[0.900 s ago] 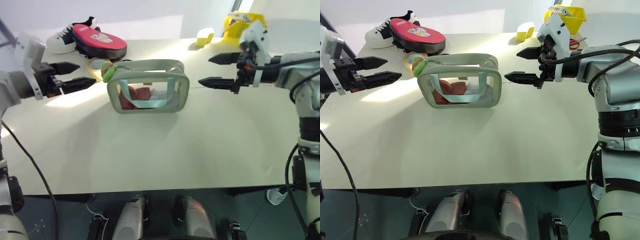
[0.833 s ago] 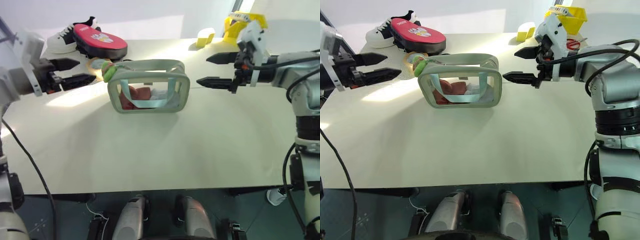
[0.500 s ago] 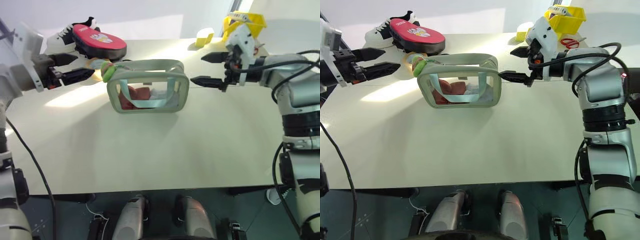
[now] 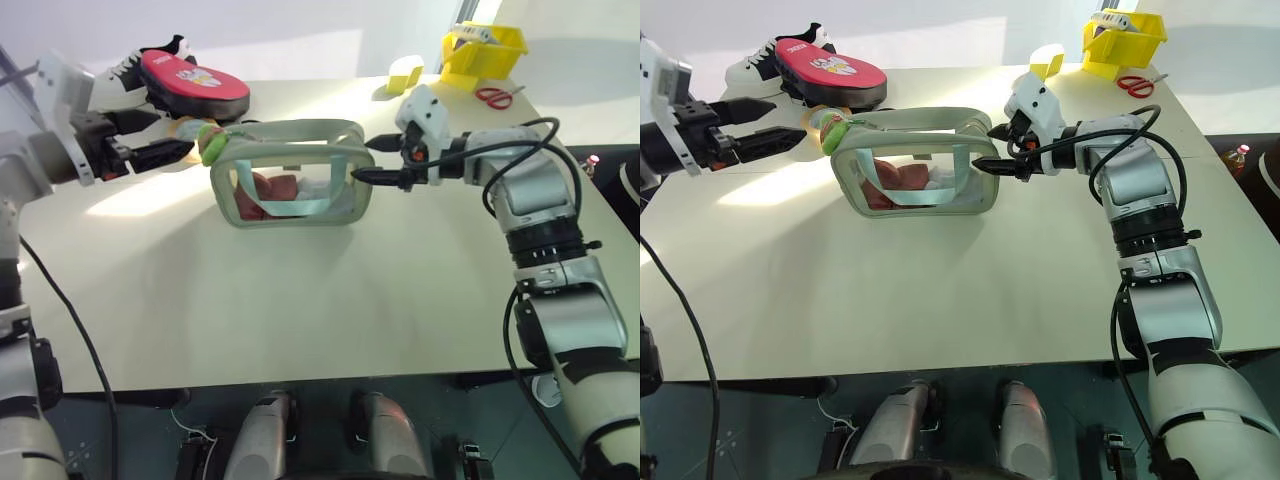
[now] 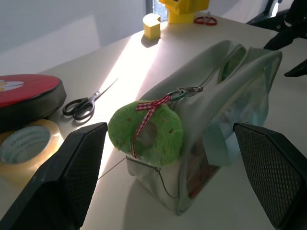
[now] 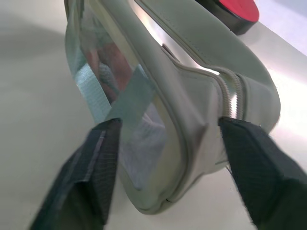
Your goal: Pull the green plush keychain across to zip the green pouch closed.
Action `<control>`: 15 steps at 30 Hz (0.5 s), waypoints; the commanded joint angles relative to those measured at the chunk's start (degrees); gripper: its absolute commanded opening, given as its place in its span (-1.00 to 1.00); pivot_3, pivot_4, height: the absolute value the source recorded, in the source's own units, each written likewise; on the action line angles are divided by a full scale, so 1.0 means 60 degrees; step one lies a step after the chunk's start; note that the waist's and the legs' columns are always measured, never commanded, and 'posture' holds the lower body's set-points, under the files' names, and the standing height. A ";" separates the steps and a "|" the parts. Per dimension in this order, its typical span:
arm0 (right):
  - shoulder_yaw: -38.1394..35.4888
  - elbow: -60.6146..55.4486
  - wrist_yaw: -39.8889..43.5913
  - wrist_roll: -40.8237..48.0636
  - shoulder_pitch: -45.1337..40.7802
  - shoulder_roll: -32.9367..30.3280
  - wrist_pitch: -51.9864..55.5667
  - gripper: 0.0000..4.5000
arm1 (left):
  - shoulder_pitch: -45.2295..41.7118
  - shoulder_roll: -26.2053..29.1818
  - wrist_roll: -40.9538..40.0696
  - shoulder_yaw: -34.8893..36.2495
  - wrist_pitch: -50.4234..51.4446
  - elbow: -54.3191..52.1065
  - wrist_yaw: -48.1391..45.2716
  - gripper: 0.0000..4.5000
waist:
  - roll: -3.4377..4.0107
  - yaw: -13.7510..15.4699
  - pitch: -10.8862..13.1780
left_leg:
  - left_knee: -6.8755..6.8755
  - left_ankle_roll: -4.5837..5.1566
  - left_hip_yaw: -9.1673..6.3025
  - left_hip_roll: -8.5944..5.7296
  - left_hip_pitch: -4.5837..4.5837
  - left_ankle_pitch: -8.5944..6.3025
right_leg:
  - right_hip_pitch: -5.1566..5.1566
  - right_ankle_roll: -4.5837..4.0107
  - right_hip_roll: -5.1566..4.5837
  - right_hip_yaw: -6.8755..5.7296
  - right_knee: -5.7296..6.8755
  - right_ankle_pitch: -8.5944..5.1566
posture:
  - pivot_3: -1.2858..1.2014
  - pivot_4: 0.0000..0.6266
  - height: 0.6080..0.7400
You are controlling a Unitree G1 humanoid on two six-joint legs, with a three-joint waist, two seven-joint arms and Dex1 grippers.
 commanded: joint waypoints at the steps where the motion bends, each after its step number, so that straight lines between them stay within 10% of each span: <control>1: -0.0228 -0.0661 0.0198 0.0190 -0.0290 -0.0103 0.0205 -0.45 | -0.0054 -0.0023 -0.0012 0.0333 -0.0183 -0.0096 0.0229 1.00 | 0.0000 0.0004 0.0000 | 0.0001 0.0000 0.0000 0.0000 0.0001 0.0000 | 0.0000 0.0000 0.0000 0.0000 0.0000 0.0000 | 0.03 -0.52 1.00; 4: -0.0276 -0.1322 0.0356 0.0309 -0.0178 -0.0235 0.0635 -0.95 | -0.0068 -0.0091 -0.0001 0.0270 -0.0232 -0.0071 0.0301 1.00 | 0.0000 -0.0001 0.0000 | 0.0002 0.0000 0.0003 0.0000 0.0005 0.0000 | 0.0000 0.0001 0.0000 0.0004 0.0006 0.0000 | 0.03 -0.52 1.00; 15: -0.0160 -0.2789 0.1072 0.0315 0.1021 -0.1396 0.1046 -0.95 | -0.0490 -0.0877 0.0194 -0.0301 -0.0386 0.0701 0.0304 1.00 | -0.0004 0.0103 -0.0002 | 0.0012 0.0001 0.0009 0.0000 0.0023 -0.0002 | 0.0019 0.0000 -0.0004 0.0004 0.0003 0.0000 | 0.03 -0.52 1.00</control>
